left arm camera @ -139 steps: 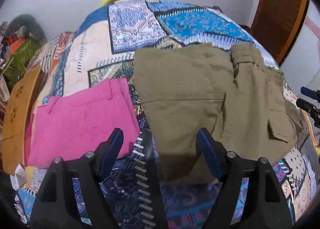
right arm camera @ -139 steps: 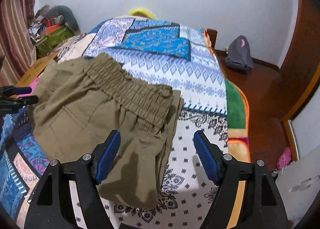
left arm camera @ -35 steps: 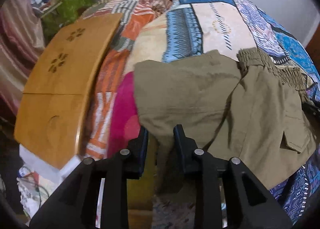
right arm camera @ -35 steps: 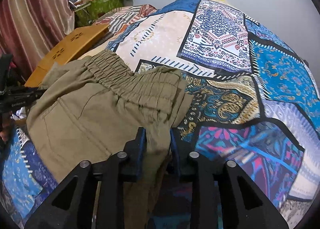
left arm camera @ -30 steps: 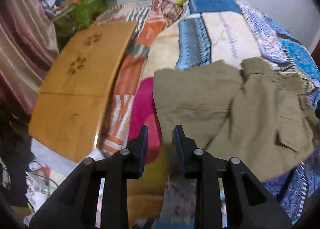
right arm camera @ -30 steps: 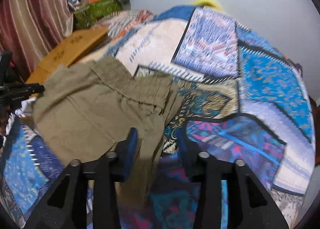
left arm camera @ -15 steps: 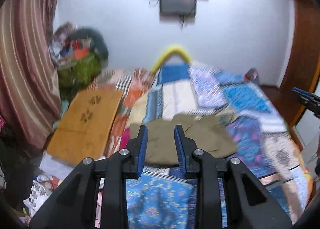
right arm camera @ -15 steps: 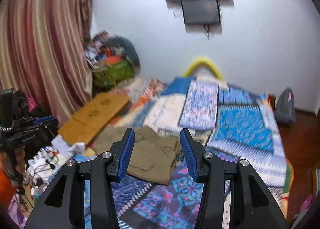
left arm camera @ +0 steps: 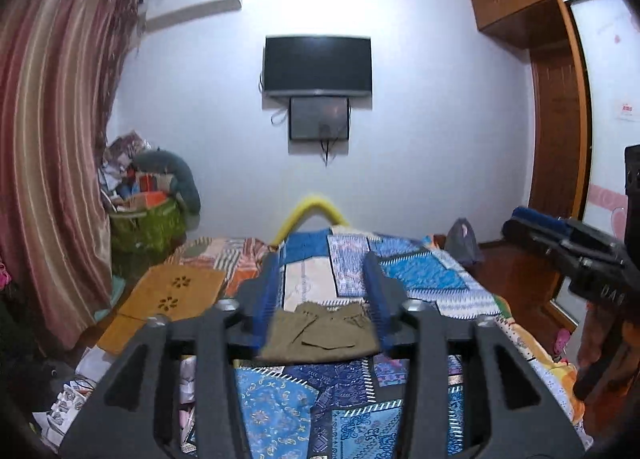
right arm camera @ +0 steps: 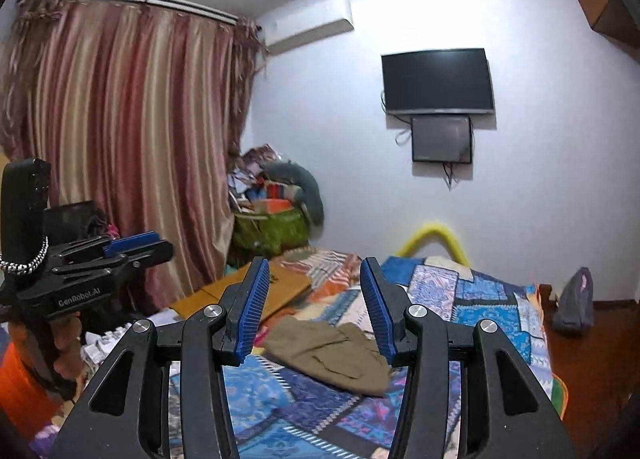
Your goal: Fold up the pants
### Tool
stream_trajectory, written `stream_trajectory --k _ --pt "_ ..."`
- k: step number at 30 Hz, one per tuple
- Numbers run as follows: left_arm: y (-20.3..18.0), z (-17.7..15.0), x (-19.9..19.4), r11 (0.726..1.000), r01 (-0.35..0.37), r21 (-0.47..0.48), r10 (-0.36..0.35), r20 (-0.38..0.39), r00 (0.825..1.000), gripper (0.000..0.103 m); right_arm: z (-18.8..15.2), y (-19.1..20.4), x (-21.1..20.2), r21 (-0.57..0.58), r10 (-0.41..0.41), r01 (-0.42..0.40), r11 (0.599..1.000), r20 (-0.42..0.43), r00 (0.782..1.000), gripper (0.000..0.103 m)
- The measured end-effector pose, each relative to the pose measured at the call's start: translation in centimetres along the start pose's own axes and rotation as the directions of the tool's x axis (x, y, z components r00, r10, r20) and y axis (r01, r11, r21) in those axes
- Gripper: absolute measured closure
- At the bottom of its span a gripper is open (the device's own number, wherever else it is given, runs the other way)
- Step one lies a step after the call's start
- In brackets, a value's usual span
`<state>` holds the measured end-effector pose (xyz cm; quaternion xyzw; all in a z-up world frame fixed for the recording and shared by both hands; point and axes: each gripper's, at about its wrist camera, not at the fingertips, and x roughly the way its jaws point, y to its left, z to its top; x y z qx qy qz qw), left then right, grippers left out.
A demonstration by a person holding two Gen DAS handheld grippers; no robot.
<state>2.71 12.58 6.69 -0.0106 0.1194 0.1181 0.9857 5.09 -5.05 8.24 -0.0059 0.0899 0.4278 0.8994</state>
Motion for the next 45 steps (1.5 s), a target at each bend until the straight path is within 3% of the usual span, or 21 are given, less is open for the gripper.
stream_trajectory --k 2,7,9,11,17,23,45 --pt "-0.7 -0.4 -1.8 1.0 -0.016 0.003 0.016 0.047 0.999 0.025 -0.5 0.6 -0.5 0.009 0.005 -0.005 1.0 0.015 1.0 0.059" --pt "-1.4 -1.0 -3.1 1.0 0.006 0.003 -0.006 0.058 0.998 0.015 -1.1 1.1 -1.5 0.017 -0.041 0.04 0.999 0.029 0.999 0.053" --pt "-1.7 -1.1 -3.6 1.0 0.004 0.012 -0.005 0.073 0.997 0.007 -1.1 1.0 -2.0 0.028 -0.063 0.062 0.998 0.046 0.997 0.039" --pt "-1.6 -1.2 -3.9 1.0 0.002 0.015 -0.004 0.084 0.996 0.0 -1.1 1.2 -2.8 0.033 -0.087 0.085 0.996 0.062 0.994 0.035" --pt "-1.6 -2.0 -3.9 1.0 0.029 -0.009 -0.028 0.051 0.998 0.0 -1.4 1.3 -3.6 0.058 -0.121 0.118 0.991 0.069 0.99 0.016" --pt "-1.4 -2.8 -3.2 1.0 0.0 -0.011 0.001 0.043 0.999 0.0 -2.1 1.3 -3.9 0.058 -0.14 0.136 0.989 0.069 0.988 0.0" --pt "-1.8 -3.6 -2.4 1.0 0.009 -0.003 -0.009 0.023 1.0 0.0 -2.5 1.7 -4.2 0.033 -0.155 0.153 0.988 0.043 0.987 0.0"
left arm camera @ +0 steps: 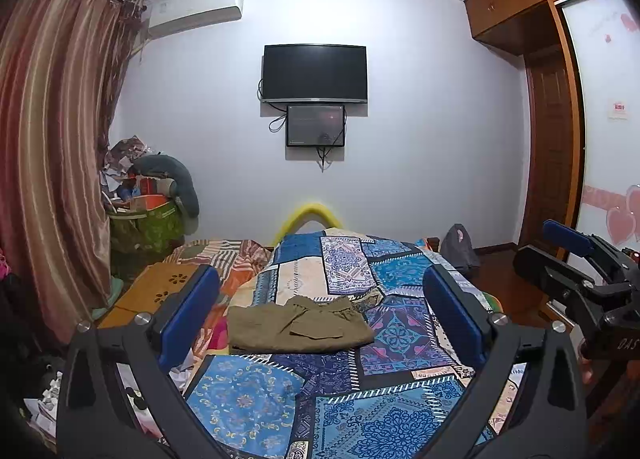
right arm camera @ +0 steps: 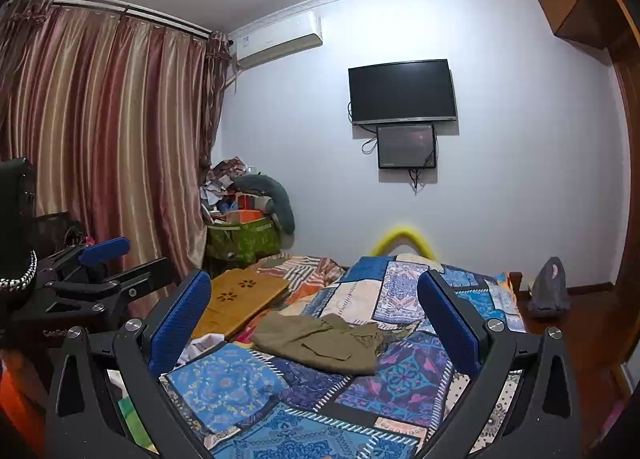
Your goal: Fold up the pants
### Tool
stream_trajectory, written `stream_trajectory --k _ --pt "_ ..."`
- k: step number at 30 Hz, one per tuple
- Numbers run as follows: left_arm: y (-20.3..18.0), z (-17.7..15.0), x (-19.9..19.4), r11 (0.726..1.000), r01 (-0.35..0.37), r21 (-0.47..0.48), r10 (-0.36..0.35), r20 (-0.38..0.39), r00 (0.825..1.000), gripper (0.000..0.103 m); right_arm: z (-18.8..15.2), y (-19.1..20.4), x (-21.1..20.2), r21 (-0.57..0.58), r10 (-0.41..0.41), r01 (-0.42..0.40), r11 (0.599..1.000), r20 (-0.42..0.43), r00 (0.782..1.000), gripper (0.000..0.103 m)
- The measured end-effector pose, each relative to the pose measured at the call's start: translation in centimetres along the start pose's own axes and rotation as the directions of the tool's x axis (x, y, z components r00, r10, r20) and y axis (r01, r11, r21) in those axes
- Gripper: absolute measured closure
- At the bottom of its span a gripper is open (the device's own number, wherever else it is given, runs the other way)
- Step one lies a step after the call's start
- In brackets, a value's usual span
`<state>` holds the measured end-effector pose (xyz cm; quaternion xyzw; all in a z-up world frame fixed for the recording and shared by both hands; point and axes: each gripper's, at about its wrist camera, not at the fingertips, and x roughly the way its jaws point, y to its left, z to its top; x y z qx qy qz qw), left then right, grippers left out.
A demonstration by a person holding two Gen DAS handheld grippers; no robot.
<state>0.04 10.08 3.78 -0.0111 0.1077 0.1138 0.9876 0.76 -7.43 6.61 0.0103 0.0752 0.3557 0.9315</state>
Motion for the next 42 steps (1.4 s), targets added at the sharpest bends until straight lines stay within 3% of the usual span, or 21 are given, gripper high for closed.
stream_trajectory --k 42 --pt "-0.66 0.0 0.09 1.0 0.03 0.006 -0.03 -0.012 0.999 0.0 -0.36 0.42 0.1 0.014 -0.016 0.016 1.0 -0.014 1.0 0.0"
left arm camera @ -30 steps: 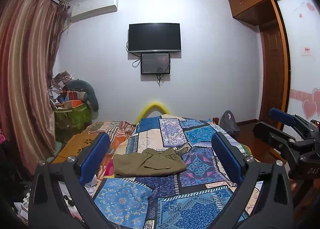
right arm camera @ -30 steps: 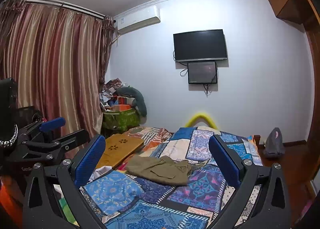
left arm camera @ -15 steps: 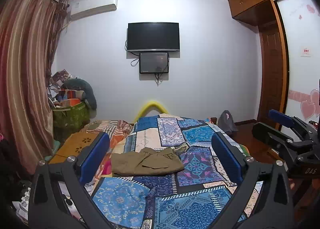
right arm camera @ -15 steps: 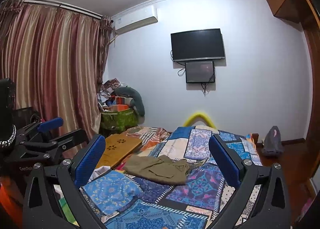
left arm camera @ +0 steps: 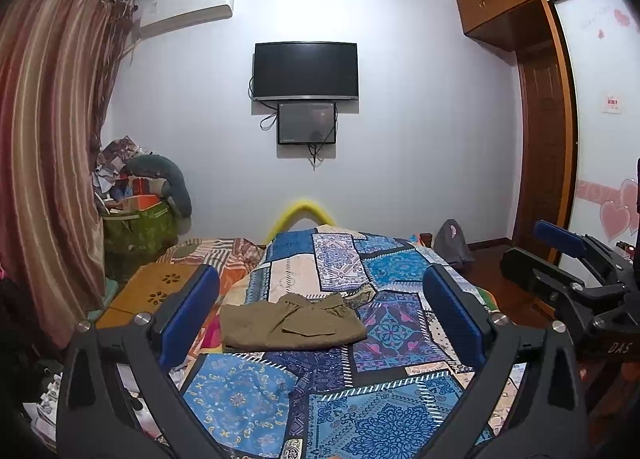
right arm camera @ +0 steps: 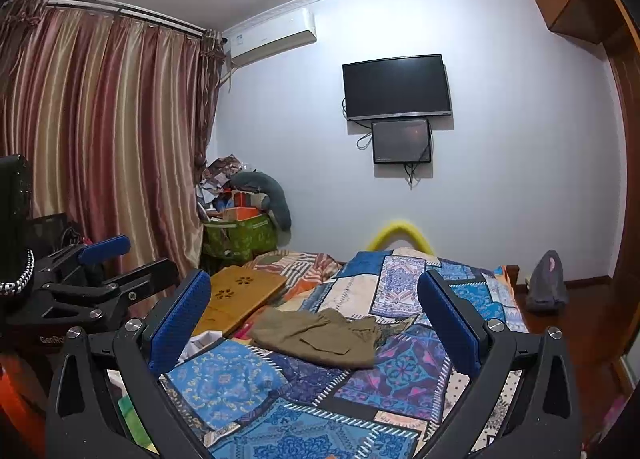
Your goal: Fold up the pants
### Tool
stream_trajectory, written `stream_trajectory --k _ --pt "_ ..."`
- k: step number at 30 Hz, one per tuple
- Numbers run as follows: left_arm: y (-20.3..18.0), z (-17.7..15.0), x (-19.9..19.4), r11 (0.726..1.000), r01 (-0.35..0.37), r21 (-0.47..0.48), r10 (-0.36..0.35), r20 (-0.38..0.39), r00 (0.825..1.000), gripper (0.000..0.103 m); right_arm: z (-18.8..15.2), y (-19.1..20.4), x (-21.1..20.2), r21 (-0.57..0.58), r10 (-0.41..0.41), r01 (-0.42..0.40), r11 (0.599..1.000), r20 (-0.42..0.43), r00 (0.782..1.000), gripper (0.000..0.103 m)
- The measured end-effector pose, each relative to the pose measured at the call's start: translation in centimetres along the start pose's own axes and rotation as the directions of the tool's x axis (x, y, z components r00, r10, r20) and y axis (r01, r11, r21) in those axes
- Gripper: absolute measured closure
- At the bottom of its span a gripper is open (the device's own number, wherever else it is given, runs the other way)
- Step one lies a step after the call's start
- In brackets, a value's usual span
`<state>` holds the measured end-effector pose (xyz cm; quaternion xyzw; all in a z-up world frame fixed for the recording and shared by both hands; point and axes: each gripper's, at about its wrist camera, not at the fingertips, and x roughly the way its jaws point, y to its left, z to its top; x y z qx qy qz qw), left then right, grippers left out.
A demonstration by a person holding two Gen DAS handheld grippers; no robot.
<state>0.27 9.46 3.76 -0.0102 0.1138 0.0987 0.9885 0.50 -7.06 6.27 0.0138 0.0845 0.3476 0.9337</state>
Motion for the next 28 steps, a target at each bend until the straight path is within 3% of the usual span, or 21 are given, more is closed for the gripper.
stream_trajectory --k 28 --pt "1.1 -0.3 0.2 0.999 0.032 -0.022 -0.032 -0.029 0.999 0.0 0.2 -0.2 0.1 -0.001 -0.003 0.003 1.0 -0.004 1.0 0.0"
